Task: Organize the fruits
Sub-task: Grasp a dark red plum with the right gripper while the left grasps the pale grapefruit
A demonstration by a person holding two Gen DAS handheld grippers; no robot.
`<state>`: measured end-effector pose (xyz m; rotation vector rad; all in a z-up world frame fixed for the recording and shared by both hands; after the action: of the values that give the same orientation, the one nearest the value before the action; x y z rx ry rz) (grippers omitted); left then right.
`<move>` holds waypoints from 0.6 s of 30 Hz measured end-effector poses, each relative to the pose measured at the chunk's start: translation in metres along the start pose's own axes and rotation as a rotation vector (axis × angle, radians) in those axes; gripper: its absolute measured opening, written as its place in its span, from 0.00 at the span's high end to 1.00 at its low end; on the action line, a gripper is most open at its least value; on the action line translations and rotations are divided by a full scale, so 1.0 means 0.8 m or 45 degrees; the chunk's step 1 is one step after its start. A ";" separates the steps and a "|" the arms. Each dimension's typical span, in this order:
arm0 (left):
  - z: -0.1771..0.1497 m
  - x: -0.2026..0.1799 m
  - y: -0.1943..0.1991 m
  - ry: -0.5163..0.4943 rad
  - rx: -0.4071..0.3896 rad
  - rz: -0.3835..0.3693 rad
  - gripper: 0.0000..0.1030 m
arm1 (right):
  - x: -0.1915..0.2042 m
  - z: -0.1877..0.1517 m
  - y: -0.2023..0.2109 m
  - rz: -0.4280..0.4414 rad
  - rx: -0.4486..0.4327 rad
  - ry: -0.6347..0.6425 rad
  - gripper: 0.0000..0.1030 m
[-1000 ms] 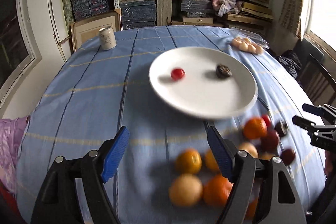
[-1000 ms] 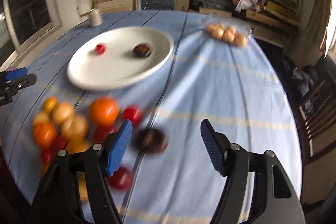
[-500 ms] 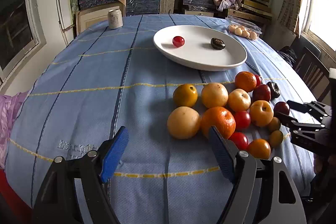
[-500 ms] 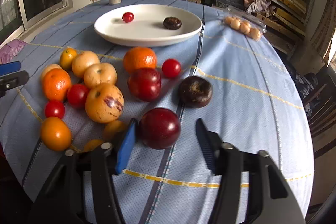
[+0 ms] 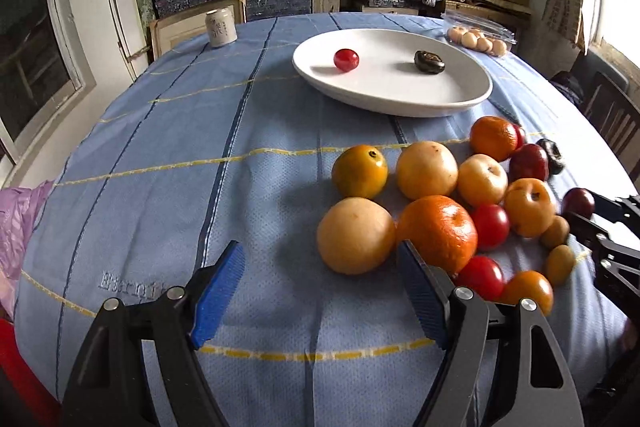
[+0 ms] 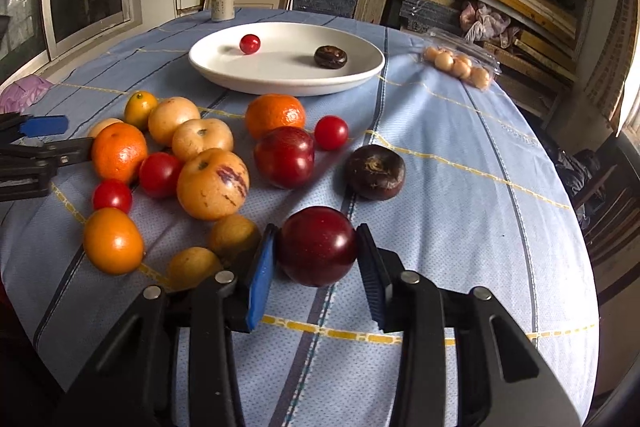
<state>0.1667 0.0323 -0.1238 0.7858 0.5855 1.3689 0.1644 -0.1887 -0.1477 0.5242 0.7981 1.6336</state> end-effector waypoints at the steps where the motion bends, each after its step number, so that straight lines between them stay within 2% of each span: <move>1: 0.001 0.000 -0.003 0.001 0.003 0.003 0.25 | 0.001 0.000 0.000 0.007 -0.001 0.000 0.62; 10: 0.007 -0.008 -0.023 -0.001 0.042 -0.035 0.28 | -0.001 -0.001 -0.001 0.033 0.004 -0.025 0.62; 18: 0.003 -0.006 -0.032 0.052 0.067 -0.099 0.28 | 0.000 -0.001 -0.002 0.036 0.008 -0.022 0.62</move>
<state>0.1840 0.0264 -0.1422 0.7710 0.6801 1.3047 0.1647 -0.1889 -0.1495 0.5559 0.7866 1.6508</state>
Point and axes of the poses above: each gripper's, at about its wrist camera, not at the fingertips, and y roughly against the way its jaws point, x to its left, z to its top, the point moved 8 cm from there along -y, roughly the way its jaws point, and after that the axes turned 3 degrees about x, right-handed, at the moved point
